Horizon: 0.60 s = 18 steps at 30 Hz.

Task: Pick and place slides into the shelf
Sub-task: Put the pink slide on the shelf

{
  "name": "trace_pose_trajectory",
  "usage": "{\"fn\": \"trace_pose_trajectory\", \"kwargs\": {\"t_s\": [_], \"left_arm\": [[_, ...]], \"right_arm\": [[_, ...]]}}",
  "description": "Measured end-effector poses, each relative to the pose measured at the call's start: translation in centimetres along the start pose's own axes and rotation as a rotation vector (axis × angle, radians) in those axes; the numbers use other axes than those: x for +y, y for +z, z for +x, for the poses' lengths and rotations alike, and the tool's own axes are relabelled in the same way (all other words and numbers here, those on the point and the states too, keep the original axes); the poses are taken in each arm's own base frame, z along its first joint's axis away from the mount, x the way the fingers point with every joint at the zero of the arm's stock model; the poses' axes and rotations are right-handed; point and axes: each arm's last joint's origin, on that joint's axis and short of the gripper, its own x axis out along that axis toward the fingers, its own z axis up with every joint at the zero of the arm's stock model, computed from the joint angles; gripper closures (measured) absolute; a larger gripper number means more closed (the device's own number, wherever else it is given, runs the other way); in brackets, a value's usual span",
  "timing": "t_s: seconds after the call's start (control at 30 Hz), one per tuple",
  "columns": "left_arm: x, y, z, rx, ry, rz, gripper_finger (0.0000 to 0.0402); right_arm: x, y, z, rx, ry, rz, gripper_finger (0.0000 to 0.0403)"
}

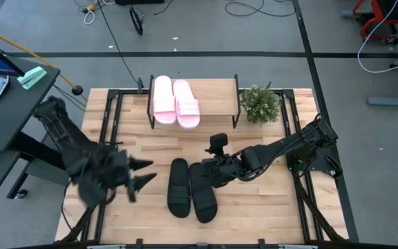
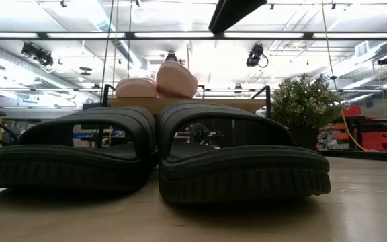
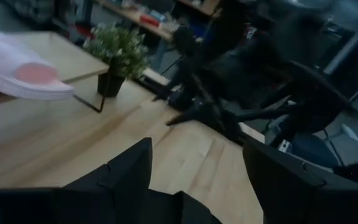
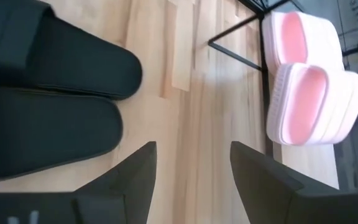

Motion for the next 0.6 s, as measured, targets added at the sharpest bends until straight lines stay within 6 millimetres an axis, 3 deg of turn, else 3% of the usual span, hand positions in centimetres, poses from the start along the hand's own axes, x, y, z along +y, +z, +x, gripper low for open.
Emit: {"fn": "trace_pose_trajectory", "kwargs": {"t_s": [0.2,0.6], "left_arm": [[-0.8,-1.5,-3.3,-0.049,-0.042,0.129,0.0147],[1.4,-2.4,-3.8,-0.123,0.03,0.264,0.0177]], "right_arm": [[-0.6,0.0,0.5,0.008,0.017,0.037,0.0192],[-1.7,0.3,1.3,-0.01,0.008,0.081,0.0192]]}}
